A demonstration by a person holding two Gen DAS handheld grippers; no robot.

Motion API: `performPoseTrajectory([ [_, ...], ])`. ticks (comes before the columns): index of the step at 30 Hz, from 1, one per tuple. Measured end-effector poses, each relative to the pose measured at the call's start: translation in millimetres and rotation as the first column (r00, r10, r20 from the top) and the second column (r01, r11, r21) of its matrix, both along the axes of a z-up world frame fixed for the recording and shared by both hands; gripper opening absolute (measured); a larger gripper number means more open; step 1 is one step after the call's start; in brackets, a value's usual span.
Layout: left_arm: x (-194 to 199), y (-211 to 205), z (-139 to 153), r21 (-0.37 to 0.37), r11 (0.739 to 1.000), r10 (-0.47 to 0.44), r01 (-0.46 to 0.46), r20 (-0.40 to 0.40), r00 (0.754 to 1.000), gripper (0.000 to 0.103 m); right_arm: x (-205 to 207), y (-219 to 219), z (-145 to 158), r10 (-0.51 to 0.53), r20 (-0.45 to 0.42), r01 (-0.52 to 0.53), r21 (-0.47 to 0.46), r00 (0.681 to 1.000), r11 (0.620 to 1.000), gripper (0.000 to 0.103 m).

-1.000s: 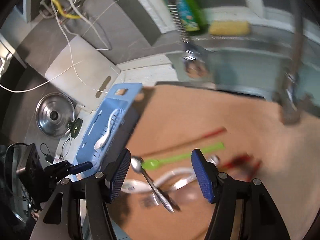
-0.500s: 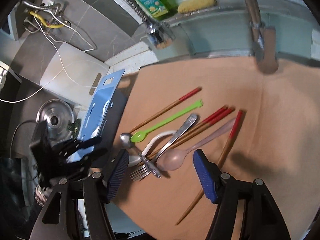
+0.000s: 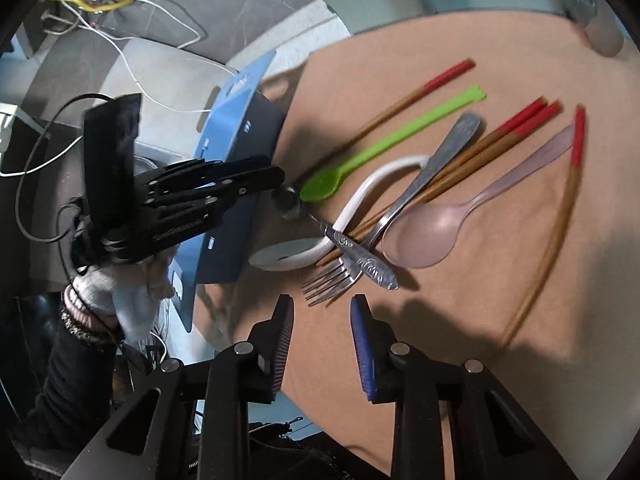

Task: Organize utensils

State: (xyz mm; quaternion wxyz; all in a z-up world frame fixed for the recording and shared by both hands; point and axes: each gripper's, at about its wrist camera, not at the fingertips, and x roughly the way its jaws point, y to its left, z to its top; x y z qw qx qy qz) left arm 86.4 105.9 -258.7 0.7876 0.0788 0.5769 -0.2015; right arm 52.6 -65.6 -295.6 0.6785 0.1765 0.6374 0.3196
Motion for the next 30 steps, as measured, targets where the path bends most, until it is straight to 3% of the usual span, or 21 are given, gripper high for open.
performPoseTrajectory([
  [6, -30, -11, 10, -0.022, 0.996, -0.088, 0.088, -0.001, 0.996, 0.025, 9, 15, -14, 0.009, -0.035, -0.008, 0.01, 0.999, 1.0, 0.025],
  [15, -67, -19, 5, 0.028, 0.985, -0.172, 0.173, -0.01, 0.985, 0.028, 23, 19, -35, -0.005, -0.08, 0.003, -0.019, 0.997, 1.0, 0.023],
  [20, -72, -28, -3, 0.064, 0.978, -0.196, 0.196, -0.013, 0.981, 0.033, 39, 13, -30, -0.035, -0.047, 0.033, -0.044, 0.998, 0.998, 0.023],
  [30, -73, -41, -16, 0.138, 0.965, -0.225, 0.224, -0.006, 0.974, 0.033, 68, 9, -18, -0.092, -0.017, 0.091, -0.038, 0.996, 0.995, 0.023],
])
